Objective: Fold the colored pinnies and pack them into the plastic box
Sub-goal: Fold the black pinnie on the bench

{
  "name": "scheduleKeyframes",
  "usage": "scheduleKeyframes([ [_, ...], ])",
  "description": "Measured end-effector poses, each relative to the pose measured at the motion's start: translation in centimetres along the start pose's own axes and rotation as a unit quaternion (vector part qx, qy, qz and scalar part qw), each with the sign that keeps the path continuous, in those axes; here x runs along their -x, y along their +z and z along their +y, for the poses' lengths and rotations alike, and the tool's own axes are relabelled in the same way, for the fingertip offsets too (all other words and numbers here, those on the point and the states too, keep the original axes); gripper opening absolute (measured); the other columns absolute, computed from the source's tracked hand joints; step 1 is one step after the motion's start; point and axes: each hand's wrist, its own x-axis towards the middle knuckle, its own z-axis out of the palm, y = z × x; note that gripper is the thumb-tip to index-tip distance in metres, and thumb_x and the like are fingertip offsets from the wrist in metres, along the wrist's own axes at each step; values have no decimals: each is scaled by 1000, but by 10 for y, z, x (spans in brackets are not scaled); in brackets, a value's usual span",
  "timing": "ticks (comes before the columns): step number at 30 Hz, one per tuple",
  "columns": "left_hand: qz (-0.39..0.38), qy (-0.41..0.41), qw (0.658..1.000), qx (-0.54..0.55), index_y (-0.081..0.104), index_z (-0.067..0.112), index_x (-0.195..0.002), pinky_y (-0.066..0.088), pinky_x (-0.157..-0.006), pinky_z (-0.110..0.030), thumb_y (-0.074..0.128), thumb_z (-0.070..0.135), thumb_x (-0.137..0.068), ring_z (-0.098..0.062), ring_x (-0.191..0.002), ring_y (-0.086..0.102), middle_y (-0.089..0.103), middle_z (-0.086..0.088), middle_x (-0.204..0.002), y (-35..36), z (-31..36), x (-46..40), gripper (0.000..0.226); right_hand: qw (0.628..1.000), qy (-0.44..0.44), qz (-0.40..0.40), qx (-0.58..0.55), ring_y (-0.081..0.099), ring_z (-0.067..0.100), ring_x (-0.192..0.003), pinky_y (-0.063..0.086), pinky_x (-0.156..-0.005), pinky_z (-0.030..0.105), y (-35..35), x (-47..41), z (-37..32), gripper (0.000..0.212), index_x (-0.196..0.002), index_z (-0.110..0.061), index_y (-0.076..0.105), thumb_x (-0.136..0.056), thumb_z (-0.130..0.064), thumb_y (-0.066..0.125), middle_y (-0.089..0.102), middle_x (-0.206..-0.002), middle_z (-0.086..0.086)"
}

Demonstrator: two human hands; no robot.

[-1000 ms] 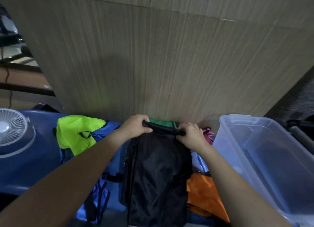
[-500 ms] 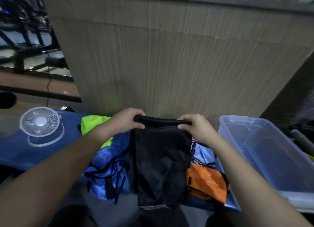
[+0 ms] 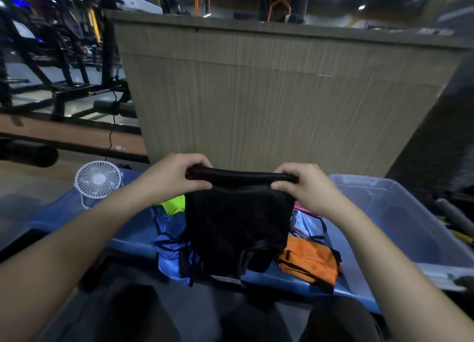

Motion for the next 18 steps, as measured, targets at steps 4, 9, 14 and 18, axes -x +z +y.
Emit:
scheduleKeyframes([
  [4,6,8,1000,-3,66,37,-90,47,-71,-23,83,30,-79,-3,-77,63,69,17,-81,-8,10,4,21,1000,-6,-2,-7,65,7,-79,48,-72,22,-7,4,-7,3,-90,-18,72,-89,-20,74,72,-80,-5],
  [9,13,-12,1000,-11,68,35,-89,48,-72,-28,84,28,-78,-2,-76,62,68,15,-78,0,-1,-14,21,1000,22,-2,-15,62,-3,-73,43,-65,13,-1,-10,3,3,-89,-21,72,-90,-19,73,70,-77,-10],
  [14,20,-23,1000,-4,70,22,-90,41,-55,-12,83,18,-80,5,-63,57,65,9,-73,17,-23,-51,16,998,53,-11,-10,62,-5,-66,41,-62,13,11,-39,29,9,-86,-20,70,-90,-13,71,67,-69,-17],
  [18,28,-61,997,30,68,24,-87,48,-39,-25,80,15,-82,-10,-48,58,62,2,-67,35,-48,-96,16,997,81,16,1,64,0,-65,47,-61,20,18,-72,55,8,-85,-17,70,-91,-12,70,69,-72,-9],
])
